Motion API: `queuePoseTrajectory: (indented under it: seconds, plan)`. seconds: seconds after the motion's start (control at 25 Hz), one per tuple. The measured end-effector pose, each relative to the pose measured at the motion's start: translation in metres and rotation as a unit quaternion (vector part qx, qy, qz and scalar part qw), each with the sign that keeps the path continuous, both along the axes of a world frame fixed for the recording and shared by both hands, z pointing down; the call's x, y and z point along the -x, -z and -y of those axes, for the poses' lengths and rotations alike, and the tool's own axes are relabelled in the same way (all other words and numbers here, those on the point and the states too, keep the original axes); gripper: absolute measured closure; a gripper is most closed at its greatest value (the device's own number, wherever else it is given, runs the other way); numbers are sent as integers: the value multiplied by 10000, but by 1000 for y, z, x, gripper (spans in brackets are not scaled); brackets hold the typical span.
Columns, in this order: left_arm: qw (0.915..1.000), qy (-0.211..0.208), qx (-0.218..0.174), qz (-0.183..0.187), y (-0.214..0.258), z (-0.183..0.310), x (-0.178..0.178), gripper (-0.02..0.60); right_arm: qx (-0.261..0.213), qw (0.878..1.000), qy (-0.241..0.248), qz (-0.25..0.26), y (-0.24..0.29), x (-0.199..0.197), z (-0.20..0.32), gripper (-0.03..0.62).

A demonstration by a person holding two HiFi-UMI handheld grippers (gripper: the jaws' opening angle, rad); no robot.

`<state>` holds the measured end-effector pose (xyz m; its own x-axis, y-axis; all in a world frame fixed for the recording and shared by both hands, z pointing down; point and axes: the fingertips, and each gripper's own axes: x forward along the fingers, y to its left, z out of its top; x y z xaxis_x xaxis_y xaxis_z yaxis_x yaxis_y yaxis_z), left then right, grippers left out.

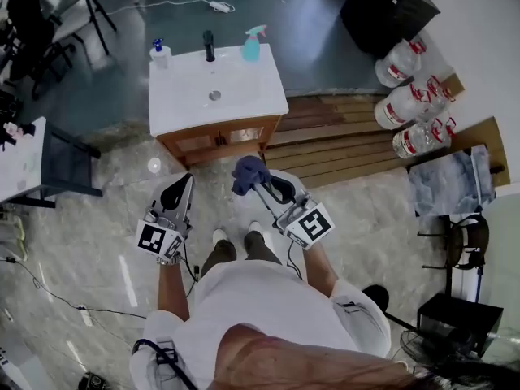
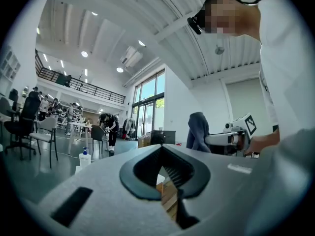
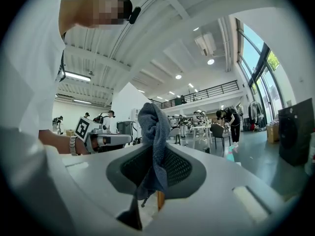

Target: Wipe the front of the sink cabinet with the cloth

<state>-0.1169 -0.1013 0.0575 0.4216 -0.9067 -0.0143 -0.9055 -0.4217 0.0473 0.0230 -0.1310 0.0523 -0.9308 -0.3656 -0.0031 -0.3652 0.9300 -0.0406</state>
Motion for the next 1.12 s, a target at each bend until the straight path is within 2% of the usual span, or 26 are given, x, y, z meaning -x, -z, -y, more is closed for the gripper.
queuePoseTrajectory:
  seconds: [0.28, 0.52, 0.84, 1.12]
  plan:
    - [9997, 258, 12, 30, -4, 17, 12, 583, -11, 9995, 322, 16, -2, 20, 28, 528]
    - [9992, 376, 162, -25, -36, 21, 41, 583, 140, 9989, 414, -158, -35, 51, 37, 528]
    - [9992, 393, 12, -18, -115, 52, 110, 583, -31, 9980, 533, -323, -117, 129, 59, 528]
    - [9976, 657, -224, -64, -222, 92, 121, 583, -30, 9984, 523, -232, -235, 149, 88, 528]
